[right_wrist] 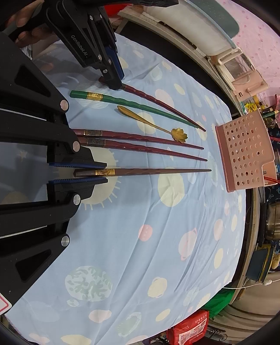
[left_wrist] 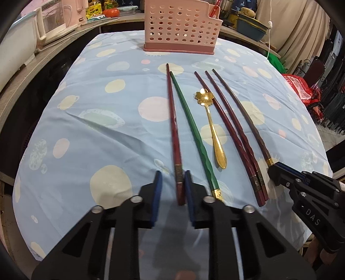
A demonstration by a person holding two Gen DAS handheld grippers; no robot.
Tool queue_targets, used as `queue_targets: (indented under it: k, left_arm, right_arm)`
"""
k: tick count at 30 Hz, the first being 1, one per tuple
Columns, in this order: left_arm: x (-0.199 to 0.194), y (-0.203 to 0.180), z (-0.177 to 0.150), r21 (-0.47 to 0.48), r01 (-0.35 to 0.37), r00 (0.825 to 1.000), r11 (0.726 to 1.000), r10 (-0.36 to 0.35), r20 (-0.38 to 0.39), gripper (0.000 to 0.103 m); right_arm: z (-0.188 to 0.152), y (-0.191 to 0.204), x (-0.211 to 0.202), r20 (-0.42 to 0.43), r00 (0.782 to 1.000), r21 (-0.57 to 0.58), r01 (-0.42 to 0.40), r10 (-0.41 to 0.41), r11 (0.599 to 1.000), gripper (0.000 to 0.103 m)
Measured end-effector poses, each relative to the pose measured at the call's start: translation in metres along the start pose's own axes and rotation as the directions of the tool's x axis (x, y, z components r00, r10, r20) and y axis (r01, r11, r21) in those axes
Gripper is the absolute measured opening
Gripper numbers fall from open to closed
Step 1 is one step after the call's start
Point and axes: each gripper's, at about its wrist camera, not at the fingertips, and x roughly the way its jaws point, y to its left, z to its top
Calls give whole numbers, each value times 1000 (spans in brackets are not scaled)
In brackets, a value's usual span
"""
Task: Organize utensils
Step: 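Close the right tool on the brown chopstick while the left tool grasps a dark-red chopstick, then lift both chopsticks and carry them with both tools to the pink basket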
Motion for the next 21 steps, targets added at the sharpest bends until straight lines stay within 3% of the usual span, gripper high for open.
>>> queue_targets:
  k: [8, 21]
  left_arm:
    - [-7, 7, -3, -31, 35, 999, 999, -35, -2, 7]
    - [-58, 22, 8, -72, 50, 993, 996, -42, 106, 7]
  right_arm:
    - [-2, -1, -10, 20, 1000, 2, 4, -4, 1000, 7]
    - [10, -11, -64, 140, 990, 32, -22, 17, 999, 7]
